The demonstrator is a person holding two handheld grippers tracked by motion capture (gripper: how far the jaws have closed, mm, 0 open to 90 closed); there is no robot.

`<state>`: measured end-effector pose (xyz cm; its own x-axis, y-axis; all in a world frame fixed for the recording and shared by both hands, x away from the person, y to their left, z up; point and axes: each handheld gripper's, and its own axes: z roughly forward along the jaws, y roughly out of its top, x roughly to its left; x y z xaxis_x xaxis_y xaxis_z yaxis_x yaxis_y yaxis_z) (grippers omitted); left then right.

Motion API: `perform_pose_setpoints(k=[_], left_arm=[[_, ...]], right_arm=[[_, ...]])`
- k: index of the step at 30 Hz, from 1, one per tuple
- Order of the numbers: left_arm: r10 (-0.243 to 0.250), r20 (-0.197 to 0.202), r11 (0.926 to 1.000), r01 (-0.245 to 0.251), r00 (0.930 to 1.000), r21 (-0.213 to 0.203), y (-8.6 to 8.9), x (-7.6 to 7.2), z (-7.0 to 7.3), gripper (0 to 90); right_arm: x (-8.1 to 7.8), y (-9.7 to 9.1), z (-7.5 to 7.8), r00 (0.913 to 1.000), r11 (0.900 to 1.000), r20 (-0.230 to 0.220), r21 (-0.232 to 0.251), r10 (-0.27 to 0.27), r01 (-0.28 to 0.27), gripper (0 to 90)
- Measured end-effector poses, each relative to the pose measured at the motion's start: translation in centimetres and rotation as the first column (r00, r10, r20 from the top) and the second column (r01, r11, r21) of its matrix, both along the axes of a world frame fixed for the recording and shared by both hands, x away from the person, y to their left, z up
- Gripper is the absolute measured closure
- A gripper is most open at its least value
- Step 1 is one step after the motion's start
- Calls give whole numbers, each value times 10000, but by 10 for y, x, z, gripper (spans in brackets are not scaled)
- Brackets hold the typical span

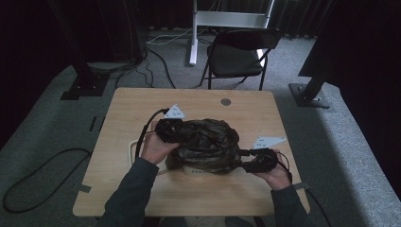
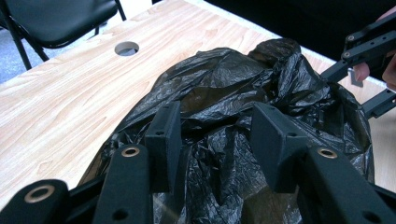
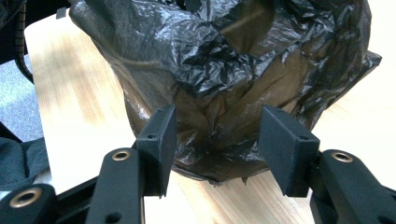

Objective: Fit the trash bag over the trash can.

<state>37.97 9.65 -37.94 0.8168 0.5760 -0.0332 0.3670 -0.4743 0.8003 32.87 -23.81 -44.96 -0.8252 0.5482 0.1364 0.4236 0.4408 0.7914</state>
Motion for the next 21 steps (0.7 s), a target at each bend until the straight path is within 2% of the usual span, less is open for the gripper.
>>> perform_pose_setpoints(k=[6, 7, 16, 21], left_arm=[[-218, -96, 9994, 221, 9997, 278, -7, 2, 2, 541], [-235, -146, 9988, 241, 9996, 426, -9, 3, 1, 536], [-328, -405, 9953, 364, 9986, 897, -16, 6, -5, 533], [-488, -425, 9894, 541, 9979, 1348, -26, 6, -11, 535]], right_arm=[[0, 2, -1, 10000, 9999, -56, -59, 81, -82, 467], [0, 2, -2, 9999, 9999, -67, -76, 93, -94, 468], [0, 2, -3, 9998, 9998, -102, -112, 140, -141, 467], [0, 2, -4, 9998, 9997, -118, -211, 128, -131, 468]])
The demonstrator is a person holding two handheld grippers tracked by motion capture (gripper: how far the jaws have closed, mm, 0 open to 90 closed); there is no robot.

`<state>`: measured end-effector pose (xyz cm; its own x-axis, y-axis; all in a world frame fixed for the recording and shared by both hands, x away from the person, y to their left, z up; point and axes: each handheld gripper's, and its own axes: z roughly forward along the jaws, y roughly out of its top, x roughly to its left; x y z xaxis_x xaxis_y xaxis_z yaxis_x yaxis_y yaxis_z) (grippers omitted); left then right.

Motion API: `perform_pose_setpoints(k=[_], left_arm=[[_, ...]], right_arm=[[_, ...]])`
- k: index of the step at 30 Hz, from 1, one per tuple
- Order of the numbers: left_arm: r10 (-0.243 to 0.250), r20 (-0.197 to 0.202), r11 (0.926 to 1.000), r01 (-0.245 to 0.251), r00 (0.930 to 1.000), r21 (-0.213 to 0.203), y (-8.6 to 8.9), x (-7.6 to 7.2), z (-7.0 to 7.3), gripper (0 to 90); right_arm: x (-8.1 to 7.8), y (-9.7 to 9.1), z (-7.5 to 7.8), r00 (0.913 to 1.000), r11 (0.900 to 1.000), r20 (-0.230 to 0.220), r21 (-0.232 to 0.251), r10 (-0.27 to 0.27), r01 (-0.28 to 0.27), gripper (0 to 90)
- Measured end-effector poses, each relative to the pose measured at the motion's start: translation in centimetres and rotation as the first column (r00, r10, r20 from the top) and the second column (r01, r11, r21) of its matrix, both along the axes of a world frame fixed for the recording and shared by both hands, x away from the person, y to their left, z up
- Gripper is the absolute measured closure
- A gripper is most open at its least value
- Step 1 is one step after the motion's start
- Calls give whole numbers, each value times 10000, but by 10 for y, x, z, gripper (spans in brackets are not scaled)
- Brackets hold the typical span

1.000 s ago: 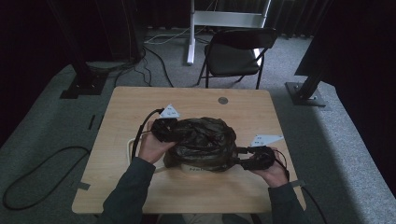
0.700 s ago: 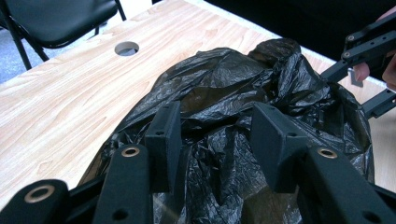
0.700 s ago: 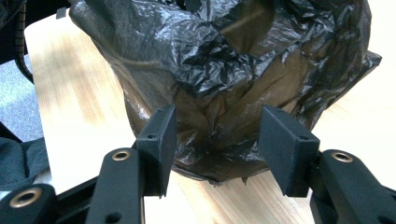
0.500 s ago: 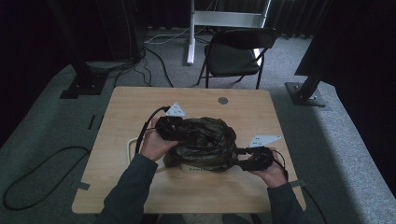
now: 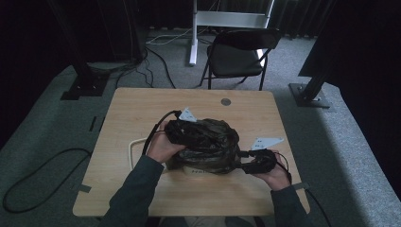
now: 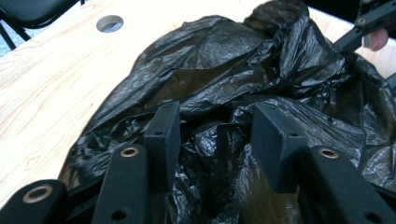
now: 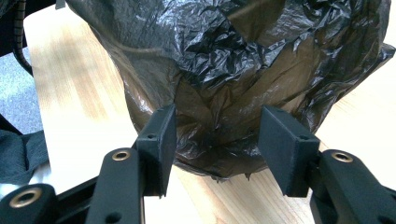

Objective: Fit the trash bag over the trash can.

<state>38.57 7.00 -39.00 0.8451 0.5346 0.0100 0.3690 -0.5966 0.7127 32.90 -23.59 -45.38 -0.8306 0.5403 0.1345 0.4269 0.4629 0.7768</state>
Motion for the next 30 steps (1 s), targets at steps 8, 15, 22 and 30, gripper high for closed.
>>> perform_pose_setpoints(k=[8, 15, 22, 30], left_arm=[[-224, 27, 9996, 224, 9997, 152, -8, -1, 0, 542], [-338, -132, 9976, 345, 9993, 597, -15, 2, -5, 542], [-306, -355, 9930, 345, 9989, 1131, -22, 6, -18, 541], [-365, -402, 9897, 417, 9985, 1370, -23, 5, -20, 542]], right_arm=[[0, 1, 0, 10000, 10000, 21, 16, -28, 28, 480], [0, 2, 0, 10000, 10000, -19, 74, 48, -48, 480], [0, 1, 0, 10000, 10000, -23, 84, 46, -46, 480], [0, 1, 0, 10000, 9999, 4, 102, 51, -51, 480]])
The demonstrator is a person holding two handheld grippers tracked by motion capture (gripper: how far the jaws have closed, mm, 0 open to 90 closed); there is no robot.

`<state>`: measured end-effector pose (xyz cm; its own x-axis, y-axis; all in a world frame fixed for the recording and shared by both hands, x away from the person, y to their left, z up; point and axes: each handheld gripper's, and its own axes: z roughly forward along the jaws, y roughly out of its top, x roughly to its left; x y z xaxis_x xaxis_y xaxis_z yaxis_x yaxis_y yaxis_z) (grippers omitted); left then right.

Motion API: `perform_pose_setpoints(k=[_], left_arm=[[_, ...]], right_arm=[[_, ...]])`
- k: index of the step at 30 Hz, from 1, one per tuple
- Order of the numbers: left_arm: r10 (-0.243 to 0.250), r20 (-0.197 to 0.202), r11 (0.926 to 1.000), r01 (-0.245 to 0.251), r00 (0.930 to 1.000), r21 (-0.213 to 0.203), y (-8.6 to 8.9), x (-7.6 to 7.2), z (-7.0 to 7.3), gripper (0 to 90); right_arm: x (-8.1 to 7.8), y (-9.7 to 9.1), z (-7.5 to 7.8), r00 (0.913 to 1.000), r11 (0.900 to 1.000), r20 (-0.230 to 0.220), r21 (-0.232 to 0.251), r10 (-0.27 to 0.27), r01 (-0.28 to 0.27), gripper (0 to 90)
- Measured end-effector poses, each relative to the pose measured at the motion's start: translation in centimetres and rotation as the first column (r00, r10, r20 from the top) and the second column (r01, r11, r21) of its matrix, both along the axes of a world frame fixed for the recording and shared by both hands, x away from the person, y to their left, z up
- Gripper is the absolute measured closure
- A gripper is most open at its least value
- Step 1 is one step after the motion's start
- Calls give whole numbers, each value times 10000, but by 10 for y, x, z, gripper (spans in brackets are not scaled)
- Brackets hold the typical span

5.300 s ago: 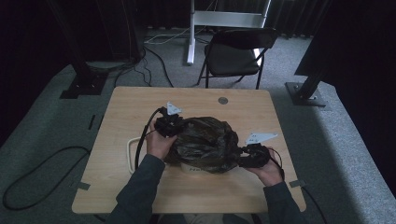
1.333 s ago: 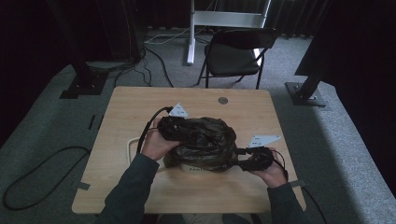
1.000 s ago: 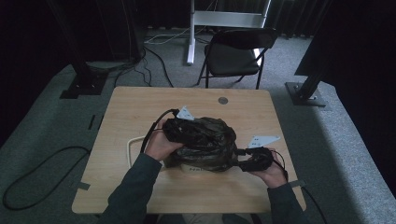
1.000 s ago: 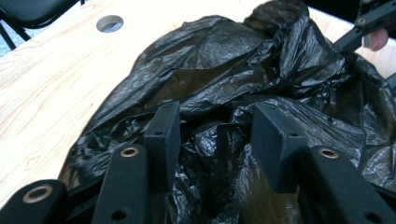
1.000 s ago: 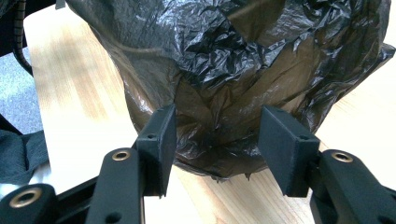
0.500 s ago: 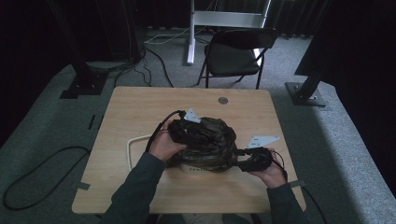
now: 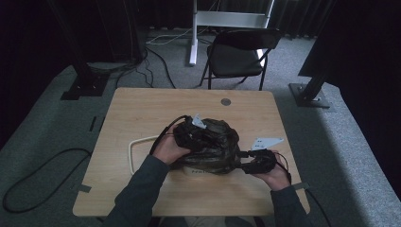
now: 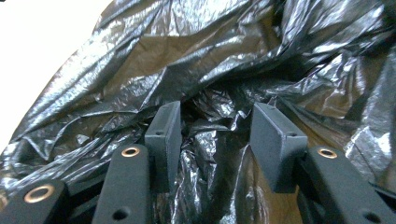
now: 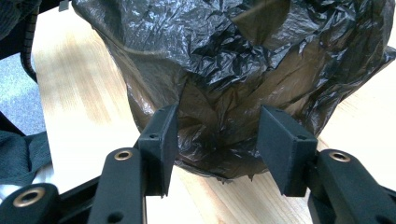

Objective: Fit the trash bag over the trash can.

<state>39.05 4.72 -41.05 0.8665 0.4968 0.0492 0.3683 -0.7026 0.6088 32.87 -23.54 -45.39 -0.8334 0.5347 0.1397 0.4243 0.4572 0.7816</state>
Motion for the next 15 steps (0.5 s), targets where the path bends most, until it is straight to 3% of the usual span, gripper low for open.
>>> perform_pose_setpoints(k=[6, 9, 10, 15], left_arm=[[-20, 310, 9987, 36, 9995, -500, 6, -4, 20, 542], [-20, 310, 9987, 36, 9995, -500, 6, -4, 20, 542], [-78, 352, 9984, 97, 9993, -553, 2, -1, 27, 543], [-351, 135, 9994, 351, 9993, -16, -10, 3, 22, 543]], right_arm=[[0, 1, -1, 10000, 10000, -40, -25, 27, -27, 479], [0, 1, -1, 10000, 10000, -38, -31, 37, -37, 480], [0, 2, -1, 10000, 10000, -44, -53, 50, -50, 480], [0, 1, -1, 10000, 10000, -57, -44, 41, -41, 479]])
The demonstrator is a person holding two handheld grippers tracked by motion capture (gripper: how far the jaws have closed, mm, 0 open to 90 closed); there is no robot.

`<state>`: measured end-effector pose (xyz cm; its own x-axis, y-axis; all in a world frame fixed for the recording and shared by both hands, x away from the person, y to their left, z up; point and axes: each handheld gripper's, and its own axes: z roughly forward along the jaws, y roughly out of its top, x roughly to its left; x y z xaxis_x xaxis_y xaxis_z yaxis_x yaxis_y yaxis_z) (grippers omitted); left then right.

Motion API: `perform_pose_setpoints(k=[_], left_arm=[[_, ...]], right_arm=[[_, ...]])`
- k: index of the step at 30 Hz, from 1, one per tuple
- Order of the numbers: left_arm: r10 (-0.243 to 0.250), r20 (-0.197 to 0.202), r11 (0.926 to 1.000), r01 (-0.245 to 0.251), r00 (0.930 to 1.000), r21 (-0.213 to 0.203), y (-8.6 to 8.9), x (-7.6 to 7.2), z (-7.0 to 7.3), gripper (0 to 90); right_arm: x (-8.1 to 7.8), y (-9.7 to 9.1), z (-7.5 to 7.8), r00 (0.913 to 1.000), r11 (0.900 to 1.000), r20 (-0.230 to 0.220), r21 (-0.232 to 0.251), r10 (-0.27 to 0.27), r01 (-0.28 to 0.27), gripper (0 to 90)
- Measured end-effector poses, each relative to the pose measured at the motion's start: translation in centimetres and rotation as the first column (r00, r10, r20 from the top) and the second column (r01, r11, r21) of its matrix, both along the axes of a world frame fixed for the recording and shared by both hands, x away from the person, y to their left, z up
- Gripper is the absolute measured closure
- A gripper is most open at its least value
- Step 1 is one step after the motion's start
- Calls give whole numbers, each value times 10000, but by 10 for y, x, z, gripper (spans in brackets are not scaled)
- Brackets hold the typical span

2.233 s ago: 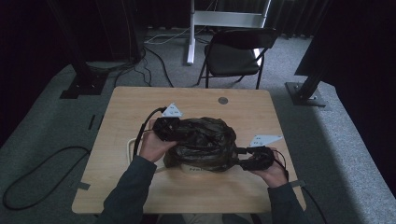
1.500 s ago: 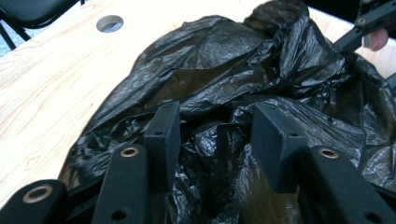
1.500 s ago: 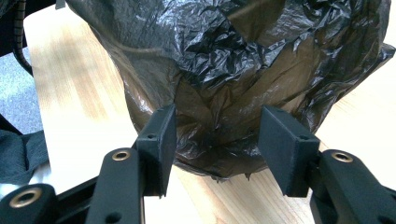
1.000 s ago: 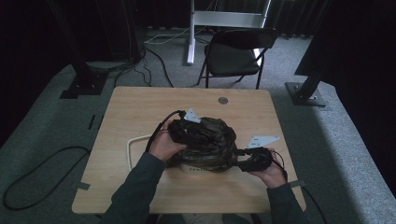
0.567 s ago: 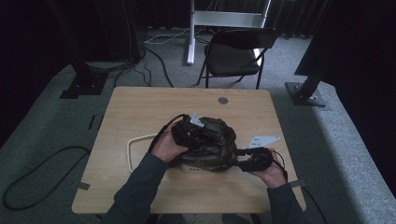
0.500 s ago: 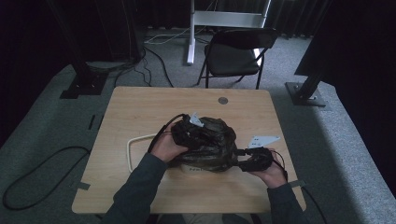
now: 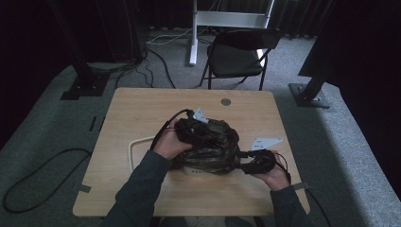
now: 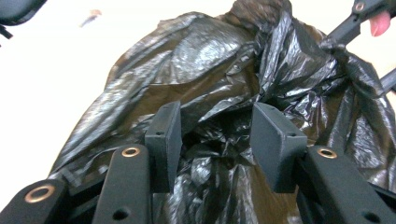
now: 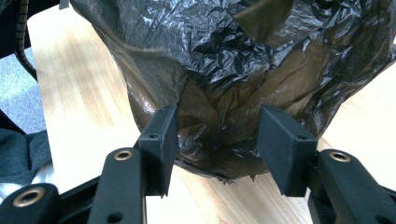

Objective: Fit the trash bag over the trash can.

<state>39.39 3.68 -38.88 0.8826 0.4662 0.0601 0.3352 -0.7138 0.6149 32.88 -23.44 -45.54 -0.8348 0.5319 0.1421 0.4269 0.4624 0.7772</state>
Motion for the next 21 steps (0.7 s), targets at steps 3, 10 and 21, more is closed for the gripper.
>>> perform_pose_setpoints(k=[3, 10, 21], left_arm=[[-71, -125, 9999, 73, 9999, 142, -4, 2, -3, 543], [-120, -452, 9978, 149, 9989, 645, -7, 6, -13, 543], [-196, -635, 9918, 274, 9978, 1245, -8, 7, -24, 542]], right_arm=[[0, 0, 0, 10000, 10000, 38, 13, 5, -5, 480], [0, -1, 0, 10000, 10000, 37, 11, -1, 0, 480], [0, 1, -1, 10000, 10000, -1, -2, 27, -27, 479]])
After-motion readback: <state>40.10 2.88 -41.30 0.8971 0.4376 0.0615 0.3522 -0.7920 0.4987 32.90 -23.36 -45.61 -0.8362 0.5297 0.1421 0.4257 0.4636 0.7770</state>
